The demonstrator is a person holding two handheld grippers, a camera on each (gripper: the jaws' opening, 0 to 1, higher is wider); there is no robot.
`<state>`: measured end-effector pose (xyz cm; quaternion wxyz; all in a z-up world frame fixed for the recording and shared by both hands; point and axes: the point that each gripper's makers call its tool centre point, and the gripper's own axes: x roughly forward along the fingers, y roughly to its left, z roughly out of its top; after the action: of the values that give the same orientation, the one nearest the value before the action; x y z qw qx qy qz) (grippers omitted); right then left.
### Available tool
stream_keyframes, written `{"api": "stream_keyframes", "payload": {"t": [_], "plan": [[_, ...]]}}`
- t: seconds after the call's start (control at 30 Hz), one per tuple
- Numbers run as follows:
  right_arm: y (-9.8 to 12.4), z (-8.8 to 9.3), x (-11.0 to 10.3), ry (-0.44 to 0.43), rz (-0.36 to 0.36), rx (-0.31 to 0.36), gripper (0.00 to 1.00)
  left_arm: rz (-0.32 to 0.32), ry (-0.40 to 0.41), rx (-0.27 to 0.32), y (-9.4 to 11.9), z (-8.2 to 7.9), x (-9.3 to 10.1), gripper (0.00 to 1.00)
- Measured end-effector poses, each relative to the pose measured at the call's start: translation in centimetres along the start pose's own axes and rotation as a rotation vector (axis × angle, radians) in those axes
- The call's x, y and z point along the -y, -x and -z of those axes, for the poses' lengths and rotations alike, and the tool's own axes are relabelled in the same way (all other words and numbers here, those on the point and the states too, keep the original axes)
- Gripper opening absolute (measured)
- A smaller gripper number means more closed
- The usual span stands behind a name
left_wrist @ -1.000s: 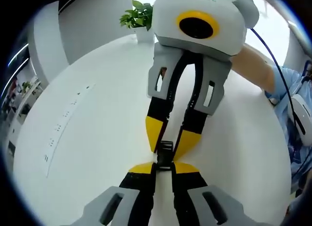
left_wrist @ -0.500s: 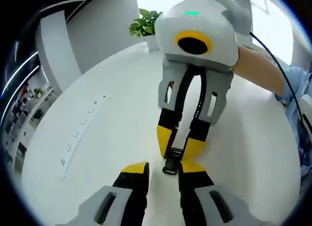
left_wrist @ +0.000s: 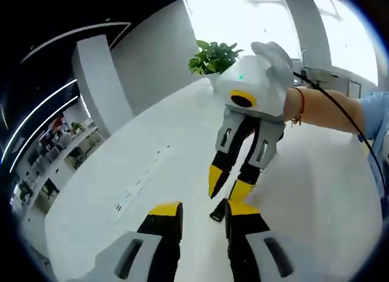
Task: Snap the two parts of the plastic buckle together until the buckle closes and remains connected.
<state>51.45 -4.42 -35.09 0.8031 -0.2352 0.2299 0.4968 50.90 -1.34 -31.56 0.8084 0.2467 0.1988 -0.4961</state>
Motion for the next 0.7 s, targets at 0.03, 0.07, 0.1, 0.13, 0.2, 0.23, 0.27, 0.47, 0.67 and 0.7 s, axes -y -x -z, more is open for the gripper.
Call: {"api": "stream_keyframes", "payload": {"t": [0.03, 0.07, 0.1, 0.13, 0.2, 0.23, 0.27, 0.47, 0.67, 0.7], "plan": [[0.2, -0.2, 0.1, 0.005, 0.006, 0.006, 0.21, -0.010, 0.009, 0.009, 0.3, -0.2, -0.1, 0.27], [0.4, -0.5, 0.1, 0.012, 0.013, 0.012, 0.21, -0.023, 0.015, 0.020, 0.5, -0.6, -0.4, 0.28], [0.9, -0.8, 0.1, 0.013, 0.017, 0.023, 0.21, -0.036, 0.019, 0.033, 0.7, -1.0, -0.7, 0.28], [1.2, -1.4, 0.1, 0.007, 0.022, 0.045, 0.22, -0.048, 0.021, 0.050, 0.8, -1.1, -0.5, 0.28], [2.1, -2.8, 0.2, -0.009, 0.047, 0.097, 0.24, -0.071, 0.034, 0.088, 1.4, -2.3, -1.0, 0.28], [2.7, -3.3, 0.5, -0.019, 0.063, 0.120, 0.25, -0.087, 0.040, 0.107, 1.8, -2.9, -1.3, 0.29], [3.1, -3.6, 0.7, -0.024, 0.076, 0.135, 0.25, -0.104, 0.045, 0.125, 2.1, -3.3, -1.4, 0.30], [7.4, -5.6, 0.8, -0.062, 0.196, 0.267, 0.26, -0.240, 0.096, 0.277, 6.2, -6.5, -1.9, 0.33], [11.9, -6.5, 0.5, -0.061, 0.285, 0.363, 0.30, -0.329, 0.092, 0.398, 10.2, -7.9, 0.0, 0.34], [12.6, -6.5, 0.3, -0.054, 0.303, 0.370, 0.31, -0.343, 0.082, 0.408, 10.8, -7.9, 0.4, 0.34]]}}
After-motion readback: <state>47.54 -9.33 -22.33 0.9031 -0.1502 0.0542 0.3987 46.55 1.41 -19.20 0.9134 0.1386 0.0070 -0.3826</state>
